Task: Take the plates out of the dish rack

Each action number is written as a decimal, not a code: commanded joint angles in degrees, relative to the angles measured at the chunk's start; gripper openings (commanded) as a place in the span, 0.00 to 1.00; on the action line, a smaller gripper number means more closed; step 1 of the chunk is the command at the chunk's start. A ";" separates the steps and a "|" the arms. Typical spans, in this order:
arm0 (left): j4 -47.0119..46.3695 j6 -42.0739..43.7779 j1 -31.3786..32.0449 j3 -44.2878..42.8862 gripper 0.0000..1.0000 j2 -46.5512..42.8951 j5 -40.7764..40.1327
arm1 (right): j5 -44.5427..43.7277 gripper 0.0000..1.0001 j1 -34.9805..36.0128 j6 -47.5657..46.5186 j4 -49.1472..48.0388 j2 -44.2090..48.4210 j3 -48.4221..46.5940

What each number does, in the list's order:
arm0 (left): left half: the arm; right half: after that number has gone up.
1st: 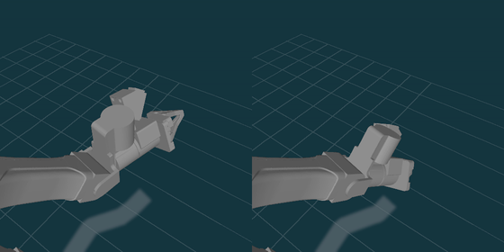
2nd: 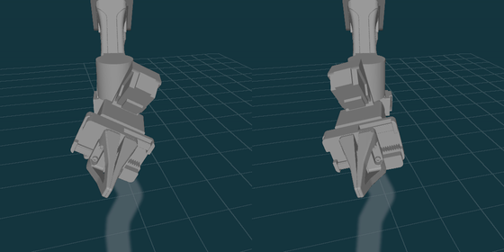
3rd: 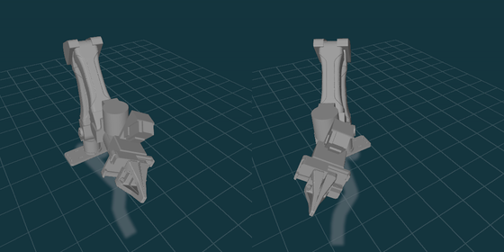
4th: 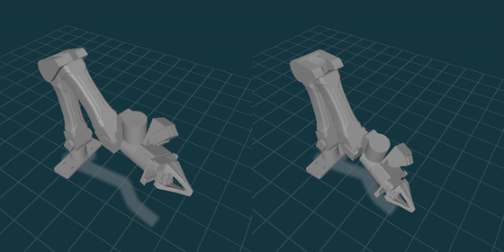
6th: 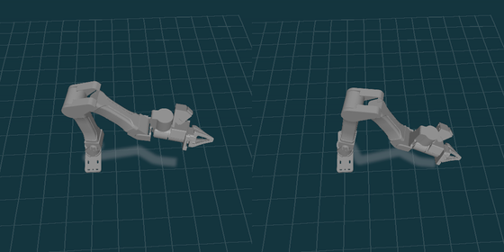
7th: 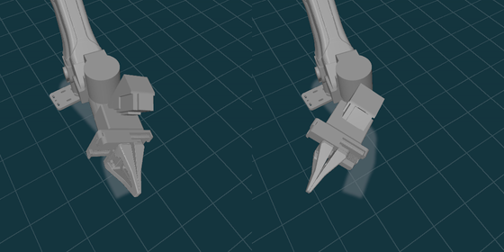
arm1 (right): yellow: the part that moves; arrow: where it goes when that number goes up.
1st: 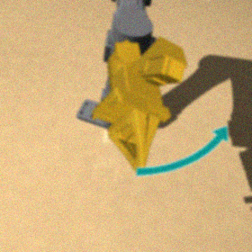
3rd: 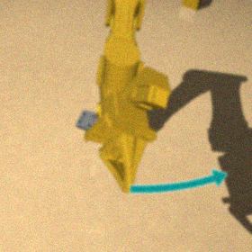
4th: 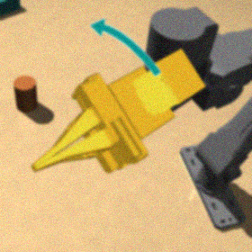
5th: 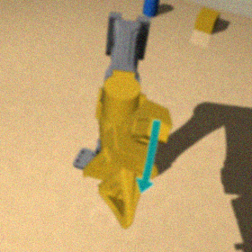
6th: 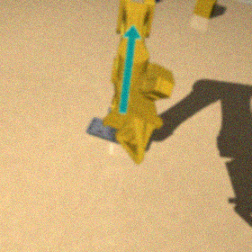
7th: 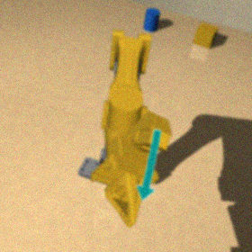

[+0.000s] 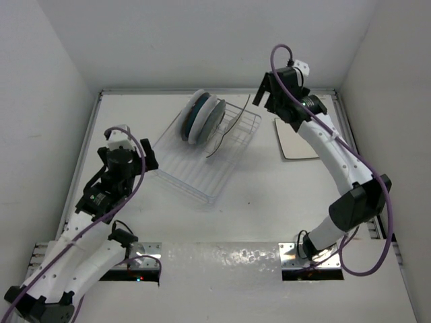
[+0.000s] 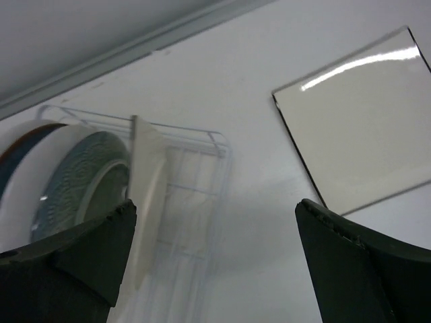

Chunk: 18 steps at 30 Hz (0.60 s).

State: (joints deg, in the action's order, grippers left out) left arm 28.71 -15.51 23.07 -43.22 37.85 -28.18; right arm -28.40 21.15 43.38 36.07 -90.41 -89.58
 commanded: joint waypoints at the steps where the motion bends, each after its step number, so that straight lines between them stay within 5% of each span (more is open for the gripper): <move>1: -0.85 -0.22 -0.74 -0.90 0.99 0.83 0.23 | 0.10 0.99 2.49 -9.00 10.33 -3.19 -7.27; 13: -1.99 0.48 -0.92 -0.55 0.99 0.48 4.89 | -0.59 0.89 10.93 -5.77 11.82 -13.55 -15.36; 18: -2.52 0.74 -0.83 -0.37 0.99 0.12 6.30 | -2.71 0.87 11.37 -2.34 7.01 -11.64 -10.81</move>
State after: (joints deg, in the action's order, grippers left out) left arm 28.71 -15.29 22.79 -43.22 38.68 -23.57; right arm -28.10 32.91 38.46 46.57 -105.41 -101.43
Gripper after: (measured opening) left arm 0.993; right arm 0.879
